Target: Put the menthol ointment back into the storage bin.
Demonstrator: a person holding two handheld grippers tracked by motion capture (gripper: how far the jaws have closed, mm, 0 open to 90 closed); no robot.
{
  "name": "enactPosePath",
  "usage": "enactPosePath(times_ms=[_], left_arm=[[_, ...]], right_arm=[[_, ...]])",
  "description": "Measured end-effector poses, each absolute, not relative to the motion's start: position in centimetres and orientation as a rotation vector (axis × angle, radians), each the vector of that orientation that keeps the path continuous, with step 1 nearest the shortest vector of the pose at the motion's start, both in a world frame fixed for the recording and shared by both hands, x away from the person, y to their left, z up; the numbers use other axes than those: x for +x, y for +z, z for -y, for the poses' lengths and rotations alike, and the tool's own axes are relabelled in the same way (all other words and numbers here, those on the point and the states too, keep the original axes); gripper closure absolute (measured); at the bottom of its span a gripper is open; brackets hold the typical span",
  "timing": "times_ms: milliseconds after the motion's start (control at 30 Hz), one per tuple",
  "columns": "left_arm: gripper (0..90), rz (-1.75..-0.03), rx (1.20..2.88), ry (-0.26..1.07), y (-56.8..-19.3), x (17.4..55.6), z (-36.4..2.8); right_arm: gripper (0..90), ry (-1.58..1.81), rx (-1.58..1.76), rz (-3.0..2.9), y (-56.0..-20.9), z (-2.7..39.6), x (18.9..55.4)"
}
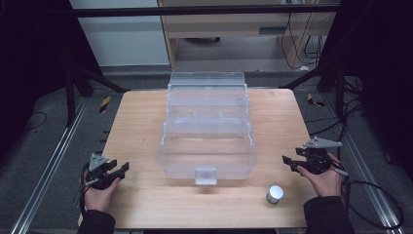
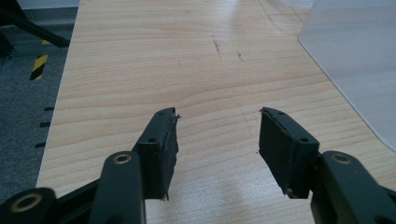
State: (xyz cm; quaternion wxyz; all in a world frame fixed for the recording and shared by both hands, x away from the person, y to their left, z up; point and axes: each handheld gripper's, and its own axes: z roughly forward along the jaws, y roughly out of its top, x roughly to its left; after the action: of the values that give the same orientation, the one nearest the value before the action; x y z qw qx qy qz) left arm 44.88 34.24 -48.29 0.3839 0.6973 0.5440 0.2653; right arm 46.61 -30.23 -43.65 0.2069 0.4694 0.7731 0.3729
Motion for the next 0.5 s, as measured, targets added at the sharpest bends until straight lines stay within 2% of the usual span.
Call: enactPosePath(times_ms=[233, 500], left_arm=[[47.5, -1.394, 1.790, 0.659, -48.7, 44.9, -34.2], [43.9, -1.394, 1.804, 0.645, -48.9, 45.0, -34.1]], right_arm=[[41.6, 1.038, 1.253, -2.213, -42.4, 29.9, 46.0], [40.1, 1.005, 1.224, -2.282, -41.7, 29.3, 46.0]])
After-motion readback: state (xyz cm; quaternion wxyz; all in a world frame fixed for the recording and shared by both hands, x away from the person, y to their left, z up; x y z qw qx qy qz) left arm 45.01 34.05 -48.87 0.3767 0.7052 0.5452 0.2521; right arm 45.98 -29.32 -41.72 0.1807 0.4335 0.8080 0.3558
